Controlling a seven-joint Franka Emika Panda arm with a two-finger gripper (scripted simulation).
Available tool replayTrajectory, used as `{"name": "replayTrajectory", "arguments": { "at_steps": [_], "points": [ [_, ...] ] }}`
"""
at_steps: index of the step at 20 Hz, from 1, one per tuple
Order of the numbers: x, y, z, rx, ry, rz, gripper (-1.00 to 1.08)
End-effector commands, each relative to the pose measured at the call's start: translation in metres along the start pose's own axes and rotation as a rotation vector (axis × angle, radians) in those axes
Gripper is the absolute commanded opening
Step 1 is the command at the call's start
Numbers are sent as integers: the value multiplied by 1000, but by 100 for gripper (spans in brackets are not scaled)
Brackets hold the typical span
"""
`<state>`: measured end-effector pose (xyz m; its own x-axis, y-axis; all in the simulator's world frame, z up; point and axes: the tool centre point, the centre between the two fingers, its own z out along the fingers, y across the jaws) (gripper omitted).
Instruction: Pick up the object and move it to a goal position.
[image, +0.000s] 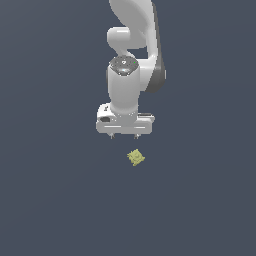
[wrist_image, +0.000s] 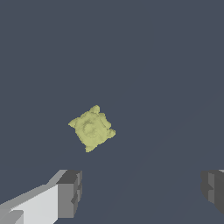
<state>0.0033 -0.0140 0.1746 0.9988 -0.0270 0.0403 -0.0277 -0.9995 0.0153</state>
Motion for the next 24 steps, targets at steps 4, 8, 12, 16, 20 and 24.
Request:
{"name": "replayTrajectory", "arguments": {
  "at_steps": [4,8,12,16,20,24],
  "points": [
    [-1,1,1,-1,-2,-4,100],
    [-3,7,5,-5,-9,-17,100],
    [-5,11,6,-8,-14,-23,100],
    [-5,10,7,-8,-13,-25,100],
    [-4,8,10,-8,-15,-50,100],
    [-1,2,17,-7,-18,-104,100]
  ]
}}
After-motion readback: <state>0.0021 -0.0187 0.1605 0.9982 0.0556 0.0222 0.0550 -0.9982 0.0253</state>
